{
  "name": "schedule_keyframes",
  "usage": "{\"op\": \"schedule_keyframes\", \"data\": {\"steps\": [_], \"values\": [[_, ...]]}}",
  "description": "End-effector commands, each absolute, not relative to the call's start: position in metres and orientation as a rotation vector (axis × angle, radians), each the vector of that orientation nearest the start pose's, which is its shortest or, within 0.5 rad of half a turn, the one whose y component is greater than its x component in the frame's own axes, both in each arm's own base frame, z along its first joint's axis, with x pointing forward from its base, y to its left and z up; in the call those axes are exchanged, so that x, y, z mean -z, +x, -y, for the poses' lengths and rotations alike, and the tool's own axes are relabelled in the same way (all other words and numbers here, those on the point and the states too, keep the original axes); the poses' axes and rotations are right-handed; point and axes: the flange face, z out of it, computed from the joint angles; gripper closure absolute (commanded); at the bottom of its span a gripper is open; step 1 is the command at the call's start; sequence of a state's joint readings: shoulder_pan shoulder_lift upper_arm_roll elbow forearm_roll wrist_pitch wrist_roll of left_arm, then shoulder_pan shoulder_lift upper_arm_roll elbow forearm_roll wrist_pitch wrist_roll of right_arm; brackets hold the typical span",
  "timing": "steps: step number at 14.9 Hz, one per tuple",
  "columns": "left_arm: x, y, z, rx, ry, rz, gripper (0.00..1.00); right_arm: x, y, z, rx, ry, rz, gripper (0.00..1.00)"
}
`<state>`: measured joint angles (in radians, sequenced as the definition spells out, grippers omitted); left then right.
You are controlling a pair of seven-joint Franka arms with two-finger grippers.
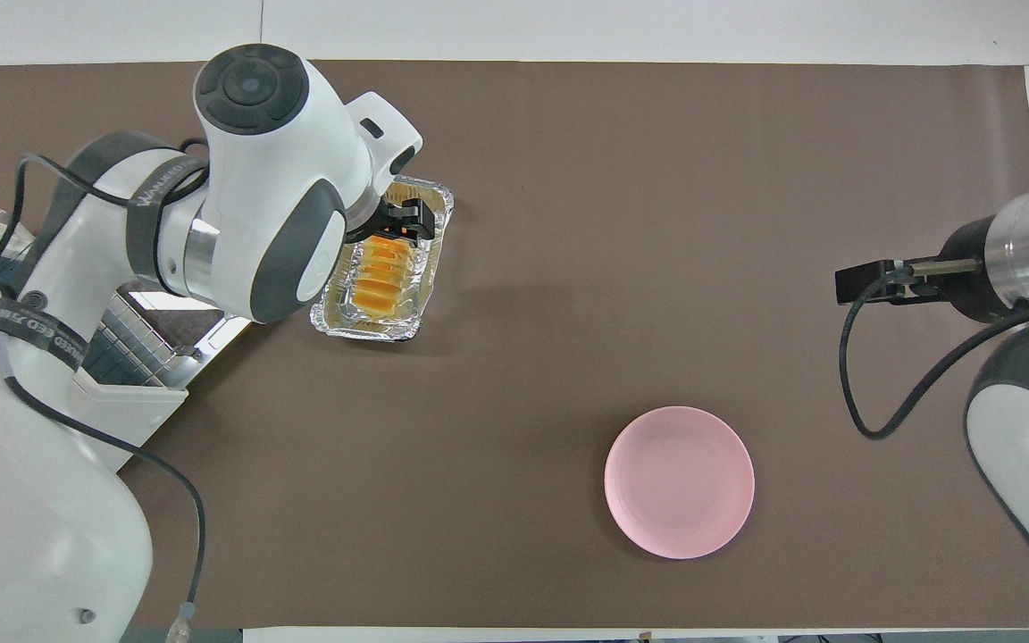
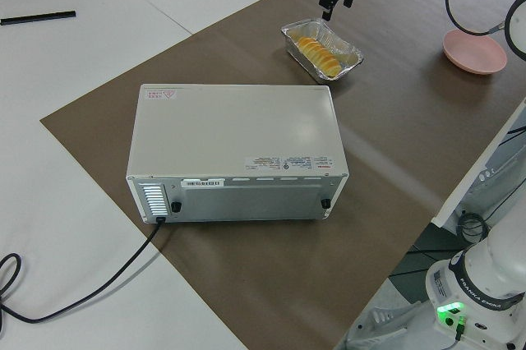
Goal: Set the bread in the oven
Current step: 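Lift the foil tray with the left gripper toward the oven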
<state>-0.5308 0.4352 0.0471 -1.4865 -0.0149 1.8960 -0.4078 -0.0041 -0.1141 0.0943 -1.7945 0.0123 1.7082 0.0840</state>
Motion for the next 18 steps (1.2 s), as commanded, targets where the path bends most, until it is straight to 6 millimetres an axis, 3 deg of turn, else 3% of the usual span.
{"op": "schedule_keyframes", "data": {"steps": [1, 7, 17, 18], "values": [[-0.388, 0.602, 0.353, 0.006, -3.066, -0.092, 0.00, -0.586, 0.530, -0.045, -0.036, -3.152, 0.036, 0.00], [-0.369, 0.597, 0.358, -0.005, -3.061, -0.059, 0.00, -0.586, 0.525, -0.042, -0.106, -3.153, 0.028, 0.00], [-0.334, 0.591, 0.356, -0.033, -3.049, -0.022, 0.00, -0.583, 0.516, -0.015, -0.201, -3.150, -0.069, 0.00], [-0.334, 0.590, 0.357, -0.031, -3.049, 0.017, 0.09, -0.583, 0.515, -0.013, -0.215, -3.149, -0.072, 0.00]]}}
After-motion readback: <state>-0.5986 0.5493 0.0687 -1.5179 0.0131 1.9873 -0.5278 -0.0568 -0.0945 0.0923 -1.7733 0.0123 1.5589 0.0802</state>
